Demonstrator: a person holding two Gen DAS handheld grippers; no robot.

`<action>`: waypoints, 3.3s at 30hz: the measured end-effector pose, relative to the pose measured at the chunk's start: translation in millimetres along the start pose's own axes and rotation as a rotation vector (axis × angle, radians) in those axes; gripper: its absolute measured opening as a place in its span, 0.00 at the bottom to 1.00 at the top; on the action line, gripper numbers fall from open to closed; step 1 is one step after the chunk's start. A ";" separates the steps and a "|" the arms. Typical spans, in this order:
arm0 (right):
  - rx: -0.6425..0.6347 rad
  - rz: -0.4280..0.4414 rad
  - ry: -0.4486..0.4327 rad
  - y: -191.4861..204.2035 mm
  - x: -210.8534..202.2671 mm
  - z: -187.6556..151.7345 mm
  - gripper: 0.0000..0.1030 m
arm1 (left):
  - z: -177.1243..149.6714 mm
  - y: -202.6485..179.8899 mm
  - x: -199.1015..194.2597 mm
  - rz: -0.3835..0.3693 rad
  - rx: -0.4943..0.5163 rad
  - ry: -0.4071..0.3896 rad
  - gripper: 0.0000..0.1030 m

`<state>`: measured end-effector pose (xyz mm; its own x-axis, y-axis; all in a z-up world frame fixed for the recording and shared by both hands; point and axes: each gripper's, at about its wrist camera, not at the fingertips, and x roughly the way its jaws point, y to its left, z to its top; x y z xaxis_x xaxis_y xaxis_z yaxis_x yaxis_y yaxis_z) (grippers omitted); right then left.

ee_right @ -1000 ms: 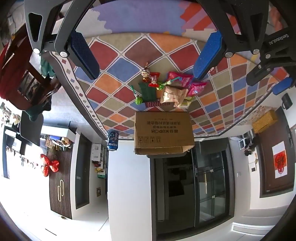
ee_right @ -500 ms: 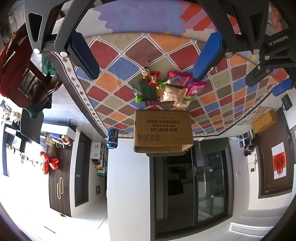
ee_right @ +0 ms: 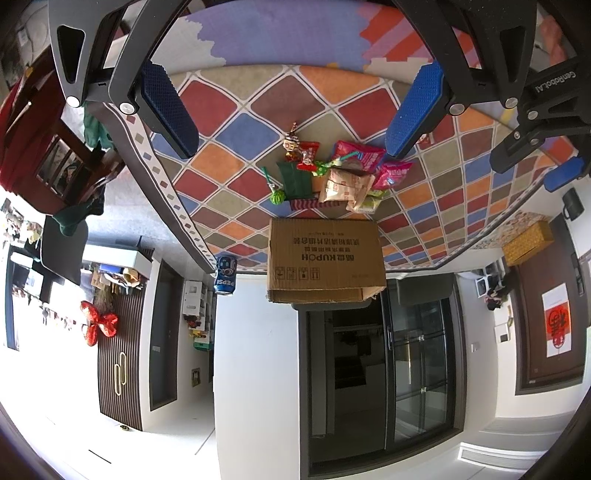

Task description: Organize snacks

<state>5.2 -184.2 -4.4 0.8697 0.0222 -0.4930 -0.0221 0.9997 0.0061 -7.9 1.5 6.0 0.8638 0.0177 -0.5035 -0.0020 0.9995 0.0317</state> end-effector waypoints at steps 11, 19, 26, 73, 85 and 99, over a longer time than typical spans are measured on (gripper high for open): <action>-0.001 0.001 -0.001 -0.3 -0.3 0.2 0.99 | -0.6 -0.3 1.0 0.000 0.002 -0.001 1.00; -0.002 0.000 -0.003 -0.4 -0.2 0.0 0.99 | -0.9 -0.4 1.1 0.000 0.002 -0.002 1.00; -0.002 0.000 -0.004 -0.3 0.9 -0.9 0.99 | -0.9 -0.6 0.0 0.000 0.003 -0.001 1.00; -0.025 0.112 0.414 11.0 144.2 -19.1 0.95 | -24.9 -3.3 146.4 -0.098 0.020 0.442 0.80; -0.005 0.120 0.469 9.0 180.7 -21.4 0.84 | -28.4 -7.2 183.1 -0.145 -0.002 0.535 0.69; 0.055 0.128 0.489 -4.9 199.9 -20.3 0.74 | -25.7 -21.8 198.6 -0.147 0.047 0.558 0.59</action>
<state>169.2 -184.8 -120.7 0.5291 0.1530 -0.8346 -0.0761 0.9882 0.1329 150.7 -16.2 -116.9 0.4570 -0.0975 -0.8841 0.1318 0.9904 -0.0412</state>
